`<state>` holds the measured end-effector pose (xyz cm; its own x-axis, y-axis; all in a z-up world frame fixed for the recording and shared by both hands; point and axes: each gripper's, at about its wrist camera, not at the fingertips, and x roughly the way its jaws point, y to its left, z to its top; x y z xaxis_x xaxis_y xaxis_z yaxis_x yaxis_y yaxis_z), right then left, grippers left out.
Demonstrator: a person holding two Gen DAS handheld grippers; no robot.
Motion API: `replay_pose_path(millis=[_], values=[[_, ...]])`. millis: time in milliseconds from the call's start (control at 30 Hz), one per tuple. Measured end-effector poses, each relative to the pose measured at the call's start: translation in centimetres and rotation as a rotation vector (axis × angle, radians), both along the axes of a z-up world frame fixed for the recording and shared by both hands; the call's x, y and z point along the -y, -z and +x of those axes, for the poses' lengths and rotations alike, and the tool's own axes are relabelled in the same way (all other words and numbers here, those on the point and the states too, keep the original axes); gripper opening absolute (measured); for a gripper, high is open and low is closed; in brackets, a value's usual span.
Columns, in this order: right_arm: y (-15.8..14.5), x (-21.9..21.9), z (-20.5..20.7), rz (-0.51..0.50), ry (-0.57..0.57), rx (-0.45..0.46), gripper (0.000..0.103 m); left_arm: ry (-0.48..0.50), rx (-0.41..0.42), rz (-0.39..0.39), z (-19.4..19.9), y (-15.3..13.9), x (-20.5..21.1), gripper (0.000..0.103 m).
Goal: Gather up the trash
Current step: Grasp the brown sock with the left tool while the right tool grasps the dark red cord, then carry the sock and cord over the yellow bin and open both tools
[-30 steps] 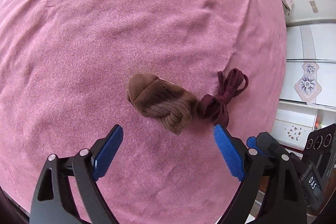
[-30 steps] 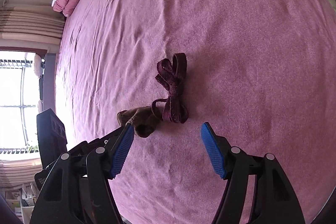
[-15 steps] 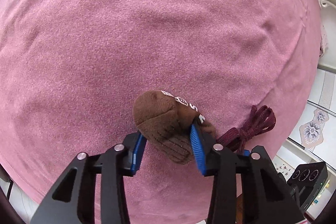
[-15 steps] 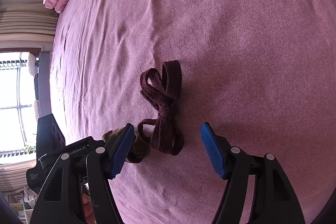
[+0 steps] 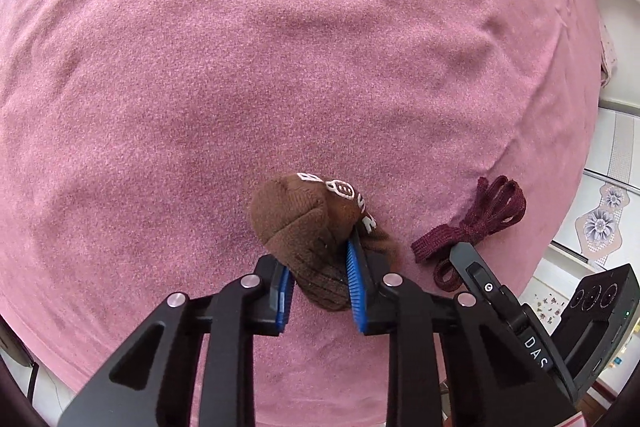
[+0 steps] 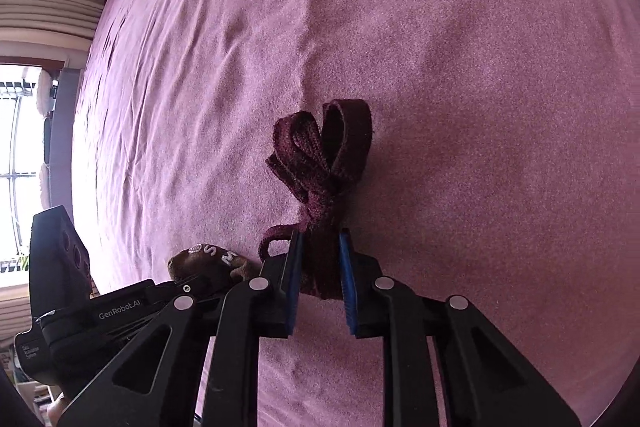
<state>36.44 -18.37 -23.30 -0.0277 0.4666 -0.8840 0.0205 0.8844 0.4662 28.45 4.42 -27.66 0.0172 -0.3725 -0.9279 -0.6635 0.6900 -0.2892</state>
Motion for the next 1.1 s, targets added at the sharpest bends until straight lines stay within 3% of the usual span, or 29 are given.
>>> replay_pose_path(millis=[300, 467, 600, 867, 1100], values=[[-5.1, 5.6, -4.6, 0.137, 0.113, 0.017, 0.017, 0.108, 0.088, 0.038, -3.0, -5.5, 3.6, 0.02], [-8.9, 8.5, -8.5, 0.202, 0.168, 0.063, 0.017, 0.235, 0.168, 0.124, -4.4, -9.9, 5.9, 0.02], [-11.6, 10.7, -11.6, 0.242, 0.219, 0.098, 0.017, 0.33, 0.22, 0.147, -4.5, -12.5, 6.8, 0.02], [-14.8, 17.8, -19.4, 0.26, 0.352, 0.159, 0.017, 0.537, 0.329, 0.131, -8.4, -17.1, 14.9, 0.02], [-15.3, 25.4, -26.2, 0.232, 0.503, 0.185, 0.017, 0.723, 0.357, 0.085, -11.8, -18.4, 24.3, 0.02]])
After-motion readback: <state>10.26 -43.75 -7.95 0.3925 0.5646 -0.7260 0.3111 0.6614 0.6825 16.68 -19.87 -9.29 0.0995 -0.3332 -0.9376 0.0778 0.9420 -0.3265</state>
